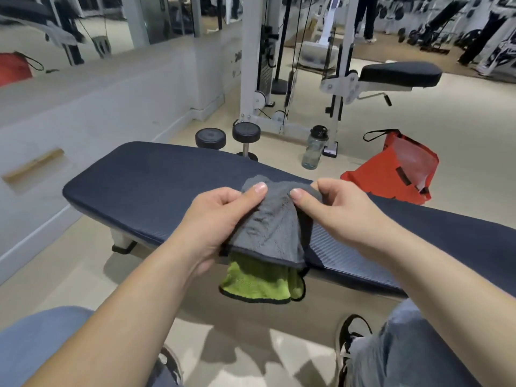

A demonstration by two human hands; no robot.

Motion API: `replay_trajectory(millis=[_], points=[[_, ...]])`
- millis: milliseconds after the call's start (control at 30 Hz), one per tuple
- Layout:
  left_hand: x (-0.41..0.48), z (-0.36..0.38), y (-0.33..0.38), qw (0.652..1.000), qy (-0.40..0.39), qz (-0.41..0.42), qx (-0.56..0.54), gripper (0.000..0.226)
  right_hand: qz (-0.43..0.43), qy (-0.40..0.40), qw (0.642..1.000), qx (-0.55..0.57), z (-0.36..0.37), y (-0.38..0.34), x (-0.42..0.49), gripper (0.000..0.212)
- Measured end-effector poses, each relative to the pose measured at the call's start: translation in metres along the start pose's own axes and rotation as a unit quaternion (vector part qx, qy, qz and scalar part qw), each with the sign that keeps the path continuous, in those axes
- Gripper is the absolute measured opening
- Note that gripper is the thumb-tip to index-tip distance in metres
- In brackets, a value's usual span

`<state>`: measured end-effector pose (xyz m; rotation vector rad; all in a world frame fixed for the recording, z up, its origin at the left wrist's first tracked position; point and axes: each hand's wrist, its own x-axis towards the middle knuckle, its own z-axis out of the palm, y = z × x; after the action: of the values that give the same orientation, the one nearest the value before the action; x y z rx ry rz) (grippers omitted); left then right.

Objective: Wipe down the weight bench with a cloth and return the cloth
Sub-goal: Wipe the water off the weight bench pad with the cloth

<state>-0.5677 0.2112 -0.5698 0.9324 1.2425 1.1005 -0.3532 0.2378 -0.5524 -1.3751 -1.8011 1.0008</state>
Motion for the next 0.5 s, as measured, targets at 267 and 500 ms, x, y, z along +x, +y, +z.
replay_trajectory(millis=[267,500], points=[[0.039,-0.028,-0.03,0.877,0.067,0.052,0.474,0.083,0.047,0.009,0.924,-0.378,-0.01,0.043,0.037,0.031],[0.054,-0.022,-0.055,0.797,-0.018,0.146,0.586,0.026,0.047,-0.151,0.916,-0.369,-0.007,0.079,0.026,0.021]])
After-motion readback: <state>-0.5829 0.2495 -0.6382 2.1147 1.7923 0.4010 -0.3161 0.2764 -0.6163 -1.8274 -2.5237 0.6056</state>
